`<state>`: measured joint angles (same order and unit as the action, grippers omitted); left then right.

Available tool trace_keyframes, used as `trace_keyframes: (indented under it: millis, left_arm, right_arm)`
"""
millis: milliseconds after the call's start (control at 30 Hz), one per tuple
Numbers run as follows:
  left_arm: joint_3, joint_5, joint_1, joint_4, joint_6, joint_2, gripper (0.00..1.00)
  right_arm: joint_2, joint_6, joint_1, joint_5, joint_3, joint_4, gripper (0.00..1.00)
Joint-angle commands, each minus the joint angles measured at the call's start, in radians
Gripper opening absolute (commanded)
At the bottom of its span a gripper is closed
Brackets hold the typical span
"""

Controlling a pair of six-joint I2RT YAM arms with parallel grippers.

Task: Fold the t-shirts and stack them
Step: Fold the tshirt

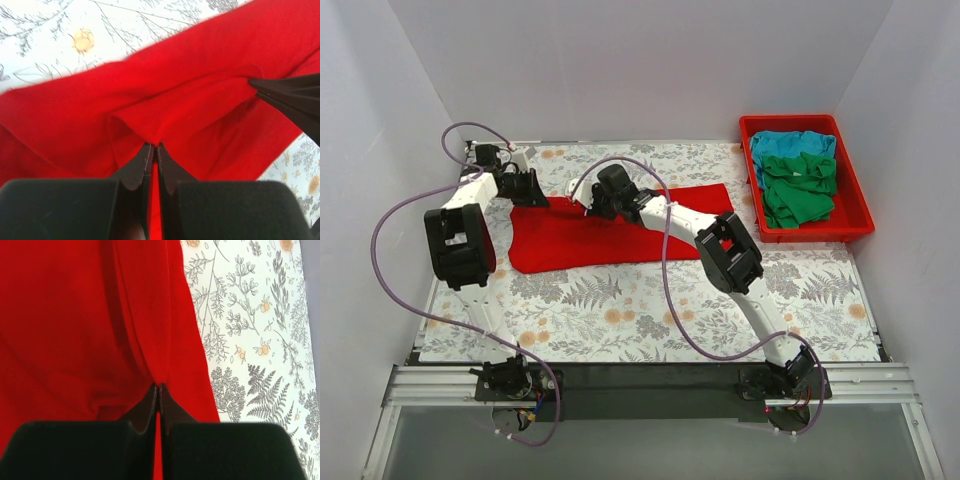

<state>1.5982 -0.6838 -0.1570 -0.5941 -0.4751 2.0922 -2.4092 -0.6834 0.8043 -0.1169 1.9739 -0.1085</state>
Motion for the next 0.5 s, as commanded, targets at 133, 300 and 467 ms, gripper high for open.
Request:
trace_keyframes:
  millis: [133,300,467]
  left_arm:
    - [-0.107,0.026,-0.006,-0.104,0.101,-0.208,0.0]
    - [-0.184,0.069,-0.01,-0.127,0.13,-0.254,0.0]
    - [-0.219,0.084,-0.032,-0.162,0.136,-0.262,0.0]
  right_arm:
    - [0.176,0.013,0.006,-0.095,-0.107,0.029,0.01]
    - [0.209,0.016,0.022,-0.128,-0.171,0.012,0.01]
    - [0.225,0.015,0.045,-0.158,-0.219,-0.019,0.01]
